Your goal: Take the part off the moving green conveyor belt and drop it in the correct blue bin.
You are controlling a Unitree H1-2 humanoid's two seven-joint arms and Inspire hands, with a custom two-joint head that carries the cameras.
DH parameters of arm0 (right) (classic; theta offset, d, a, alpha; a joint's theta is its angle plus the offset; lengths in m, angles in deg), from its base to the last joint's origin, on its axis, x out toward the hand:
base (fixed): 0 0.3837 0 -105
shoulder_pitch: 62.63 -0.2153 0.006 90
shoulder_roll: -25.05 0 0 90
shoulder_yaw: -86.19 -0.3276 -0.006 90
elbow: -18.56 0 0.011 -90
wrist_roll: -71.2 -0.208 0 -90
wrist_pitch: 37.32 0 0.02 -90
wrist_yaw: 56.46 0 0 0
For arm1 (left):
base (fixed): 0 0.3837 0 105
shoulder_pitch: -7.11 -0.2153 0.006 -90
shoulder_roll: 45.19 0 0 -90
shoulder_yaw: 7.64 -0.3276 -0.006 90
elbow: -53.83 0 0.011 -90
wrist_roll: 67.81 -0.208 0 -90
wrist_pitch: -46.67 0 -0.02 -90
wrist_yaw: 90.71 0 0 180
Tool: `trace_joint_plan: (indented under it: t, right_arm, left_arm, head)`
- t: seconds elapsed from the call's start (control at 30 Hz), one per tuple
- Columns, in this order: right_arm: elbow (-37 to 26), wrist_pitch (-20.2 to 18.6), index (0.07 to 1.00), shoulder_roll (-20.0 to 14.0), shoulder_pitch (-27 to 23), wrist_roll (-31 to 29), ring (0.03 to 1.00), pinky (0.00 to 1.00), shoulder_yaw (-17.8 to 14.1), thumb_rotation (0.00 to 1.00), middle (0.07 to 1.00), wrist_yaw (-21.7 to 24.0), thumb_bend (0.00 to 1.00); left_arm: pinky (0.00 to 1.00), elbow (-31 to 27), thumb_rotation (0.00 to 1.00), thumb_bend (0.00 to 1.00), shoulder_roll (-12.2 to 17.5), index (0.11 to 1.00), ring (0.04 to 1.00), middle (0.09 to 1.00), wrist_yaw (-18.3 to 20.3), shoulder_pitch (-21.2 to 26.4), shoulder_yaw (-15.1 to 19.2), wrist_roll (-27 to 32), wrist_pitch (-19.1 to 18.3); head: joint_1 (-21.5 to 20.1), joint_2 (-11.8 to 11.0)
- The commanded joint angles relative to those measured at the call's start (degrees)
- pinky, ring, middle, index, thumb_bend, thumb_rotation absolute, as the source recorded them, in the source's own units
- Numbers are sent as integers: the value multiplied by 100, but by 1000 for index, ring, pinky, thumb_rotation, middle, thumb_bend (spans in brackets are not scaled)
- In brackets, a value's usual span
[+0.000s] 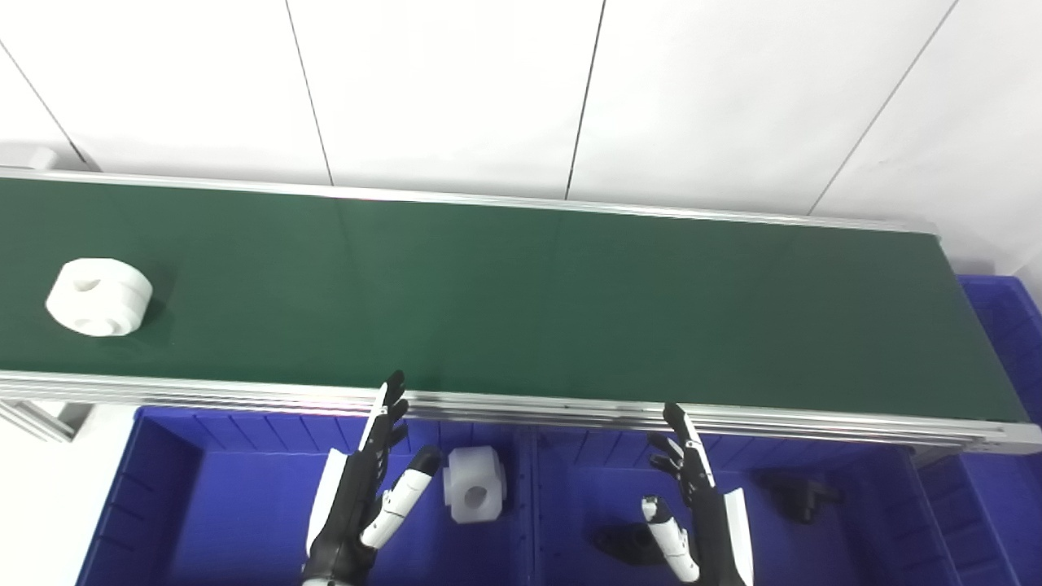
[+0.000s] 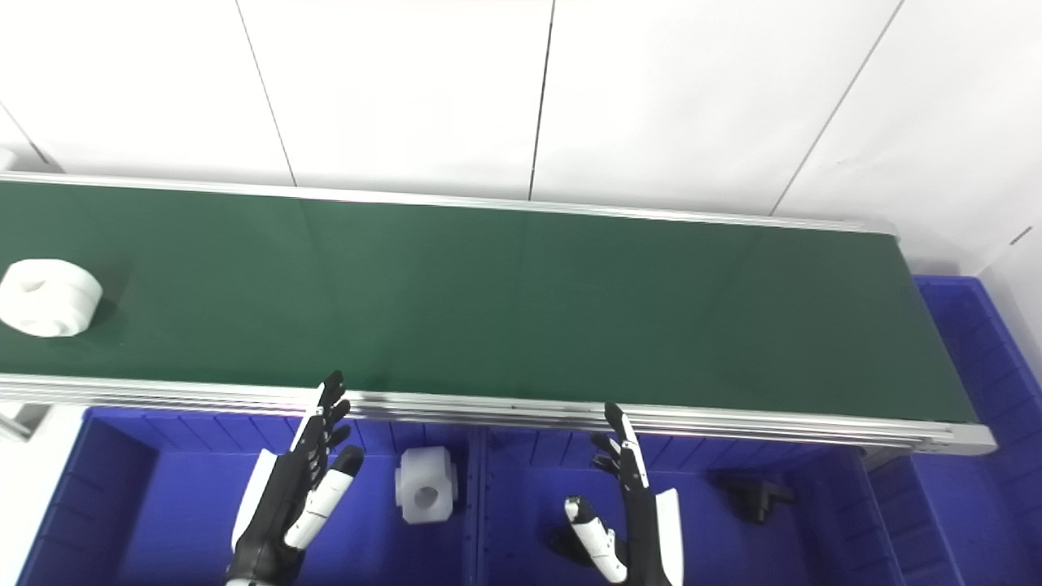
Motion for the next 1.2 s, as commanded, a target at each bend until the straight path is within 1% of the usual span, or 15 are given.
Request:
trace_joint_plan:
  t: [0.0, 0.2, 0.33, 0.37, 0.4, 0.43, 0.47, 0.5, 0.57, 0.6, 0.63, 0.73, 0.77, 0.97, 1.17]
  right_arm:
    - [-118, 236, 946, 23, -21, 33, 849, 775, 7, 982, 938, -59, 760]
    - [-72, 266, 945, 4, -33, -18, 852, 778, -1, 973, 944, -45, 754]
    - [-32, 302, 945, -29, -58, -58, 853, 783, -23, 975, 947, -47, 758]
    - [-17, 312, 947, -61, -64, -90, 854, 783, -43, 973, 947, -39, 754]
    - [-14, 310, 950, -89, -60, -134, 858, 790, -56, 973, 950, -20, 751]
    - [18, 326, 952, -139, -66, -197, 861, 797, -87, 975, 952, -5, 752]
    - [60, 341, 953, -190, -70, -234, 863, 802, -114, 978, 953, 0, 753]
    - [126, 365, 963, -273, -89, -295, 869, 819, -148, 991, 955, 15, 764]
    - [285, 412, 987, -458, -152, -410, 886, 850, -175, 999, 961, 10, 772]
    - [343, 420, 993, -534, -187, -442, 894, 860, -176, 1000, 964, -12, 776]
    - [377, 423, 998, -597, -218, -486, 908, 870, -190, 1000, 973, -19, 733]
    - [388, 410, 1000, -684, -264, -555, 916, 891, -245, 1000, 990, -9, 640]
    - [405, 412, 1000, -726, -276, -596, 921, 897, -255, 1000, 995, 6, 597]
    - [507, 425, 1000, -944, -335, -803, 936, 928, -247, 1000, 1000, 72, 523]
    - [645, 427, 1000, -1096, -425, -943, 955, 958, -100, 1000, 1000, 26, 430]
  left_arm:
    - [914, -194, 912, 624, 0, 1000, 970, 1000, -37, 42, -23, -89, 133]
    - [927, -155, 910, 634, -11, 1000, 968, 1000, -36, 46, -22, -51, 126]
    - [928, -120, 907, 641, -26, 1000, 969, 1000, -42, 52, -51, -87, 127]
    - [923, -87, 905, 644, -56, 1000, 965, 1000, -72, 51, -76, -133, 143]
    - [918, -53, 907, 649, -75, 1000, 958, 1000, -100, 50, -99, -182, 161]
    - [916, 15, 909, 650, -118, 1000, 953, 1000, -146, 52, -140, -250, 199]
    - [914, 73, 910, 649, -151, 1000, 948, 1000, -179, 54, -176, -287, 241]
    - [897, 159, 901, 648, -196, 1000, 935, 1000, -214, 66, -228, -332, 282]
    - [871, 307, 865, 629, -286, 1000, 929, 1000, -273, 94, -307, -380, 342]
    - [864, 360, 838, 624, -338, 1000, 929, 1000, -307, 108, -331, -403, 351]
    - [842, 417, 788, 625, -402, 1000, 927, 999, -360, 125, -361, -441, 360]
    - [811, 491, 729, 628, -535, 990, 920, 991, -471, 167, -431, -564, 317]
    - [791, 496, 715, 639, -575, 987, 918, 990, -492, 173, -461, -591, 279]
    - [723, 612, 685, 657, -712, 975, 893, 971, -693, 181, -592, -741, 364]
    - [691, 824, 657, 658, -718, 946, 867, 942, -860, 262, -627, -755, 529]
  head:
    - [10, -13]
    - [18, -57]
    - [202, -88]
    - [510, -133]
    - [566, -145]
    - [958, -223]
    - [1021, -232]
    - [1398, -295]
    - [1739, -375]
    - [1778, -383]
    - [1968, -434]
    - [2112, -494]
    - [2251, -583]
    - [2530, -783]
    - [2597, -973]
